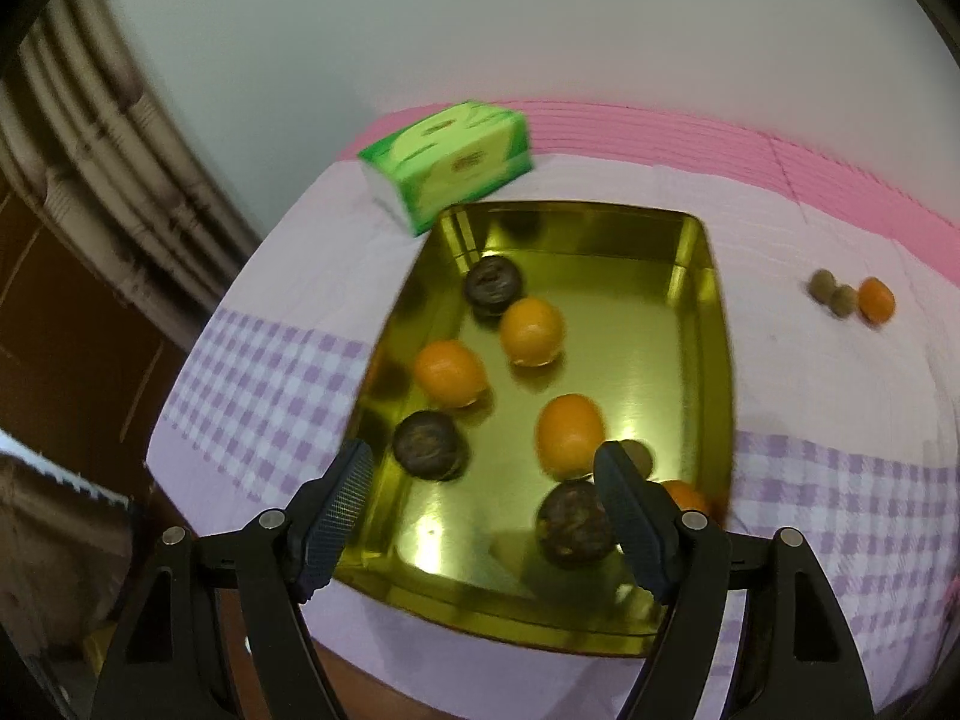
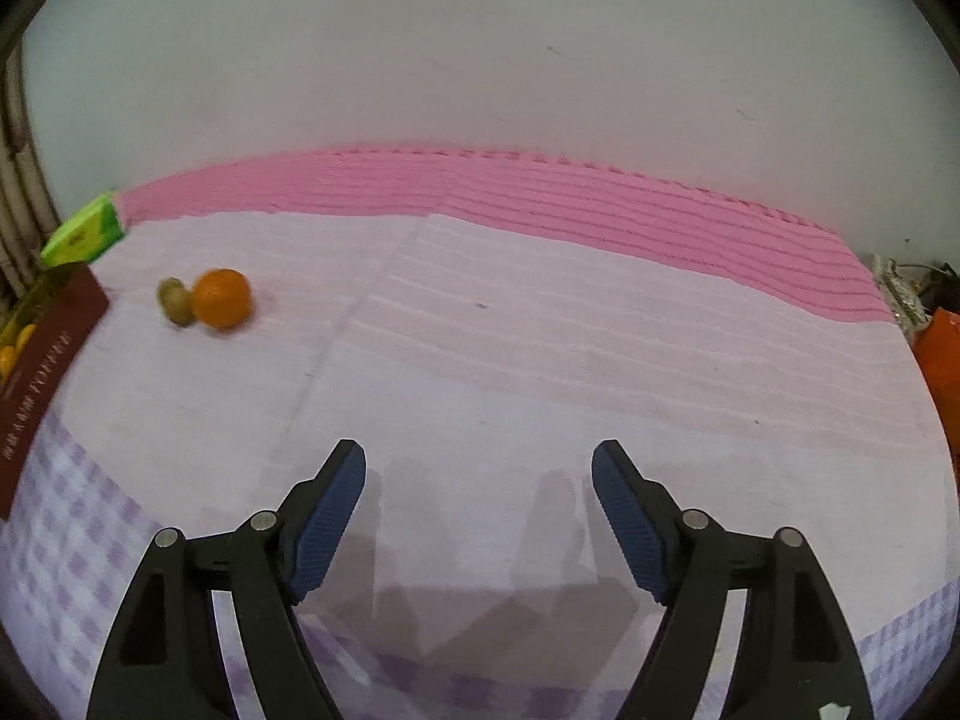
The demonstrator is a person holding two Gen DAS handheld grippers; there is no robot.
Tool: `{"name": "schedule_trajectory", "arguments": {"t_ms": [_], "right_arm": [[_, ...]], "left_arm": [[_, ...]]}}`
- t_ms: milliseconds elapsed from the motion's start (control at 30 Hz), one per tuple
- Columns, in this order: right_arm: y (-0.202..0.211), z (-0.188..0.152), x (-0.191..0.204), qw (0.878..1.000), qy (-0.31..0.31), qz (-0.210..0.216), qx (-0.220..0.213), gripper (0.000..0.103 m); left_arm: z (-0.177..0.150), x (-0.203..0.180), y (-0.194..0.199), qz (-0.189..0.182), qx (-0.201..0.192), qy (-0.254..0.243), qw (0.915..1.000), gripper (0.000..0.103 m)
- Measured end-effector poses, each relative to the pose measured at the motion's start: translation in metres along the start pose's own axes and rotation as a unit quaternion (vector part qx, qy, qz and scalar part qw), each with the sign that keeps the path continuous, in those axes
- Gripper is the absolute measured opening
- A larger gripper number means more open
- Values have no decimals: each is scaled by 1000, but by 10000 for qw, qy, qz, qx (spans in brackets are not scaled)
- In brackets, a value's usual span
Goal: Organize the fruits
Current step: 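Move both grippers to the remaining loose fruits beside the tin, then grasp two olive-green fruits with the left gripper while the right gripper grasps the orange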
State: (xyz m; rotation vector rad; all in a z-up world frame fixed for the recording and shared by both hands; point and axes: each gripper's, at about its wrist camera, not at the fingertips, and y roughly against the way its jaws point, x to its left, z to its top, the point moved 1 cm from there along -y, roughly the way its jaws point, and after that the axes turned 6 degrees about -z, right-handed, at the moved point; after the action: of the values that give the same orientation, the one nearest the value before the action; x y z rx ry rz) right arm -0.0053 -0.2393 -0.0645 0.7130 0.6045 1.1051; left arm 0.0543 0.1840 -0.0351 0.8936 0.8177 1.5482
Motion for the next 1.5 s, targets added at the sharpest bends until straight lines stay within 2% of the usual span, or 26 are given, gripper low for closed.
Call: {"name": "schedule_trajectory", "arguments": {"t_ms": [267,333,400,500,633,800,967,1067,1167,1300,1367,1500], "right_arm": [[-15,-1,-22,9991,-353,-4,235,79],[-18,-1,-28,9985,-474,17,288,87],[-18,-1,-28,9980,-559,34,301,89],[-19,-2,-26,9980,-539,106,311,96],[-21,-1,-24,9981,-482,145,342,99],[-21,0,-28,9976,-557,264,312,100],[-22,0,-29,9973,-590,331,295,101],[-22,-1,-29,9972,-581,357,294,101],[-23,-1,-28,9973,-562,370,300,102],[-22,-1,-27,9974,-539,375,302,103],[-22,-1,-27,9974,-532,375,304,103],[-22,-2,-26,9974,-533,383,302,103]], "left_arm": [[20,-52,1,-193,-40,-630,9978,77],[27,-66,-1,-332,-14,-764,9965,77],[34,-81,-3,-555,33,-906,9943,77],[45,-108,-10,-1108,208,-1124,9872,77],[60,-137,-27,-1680,456,-1289,9762,77],[78,-169,-53,-1934,702,-1394,9686,77],[91,-183,-75,-2074,847,-1436,9639,77],[98,-188,-87,-2202,961,-1305,9619,77],[106,-186,-96,-2508,1108,-913,9573,77],[112,-177,-115,-3071,1469,-35,9403,77],[113,-176,-120,-3178,1570,272,9347,77],[116,-181,-122,-3120,1568,439,9360,77]]}}
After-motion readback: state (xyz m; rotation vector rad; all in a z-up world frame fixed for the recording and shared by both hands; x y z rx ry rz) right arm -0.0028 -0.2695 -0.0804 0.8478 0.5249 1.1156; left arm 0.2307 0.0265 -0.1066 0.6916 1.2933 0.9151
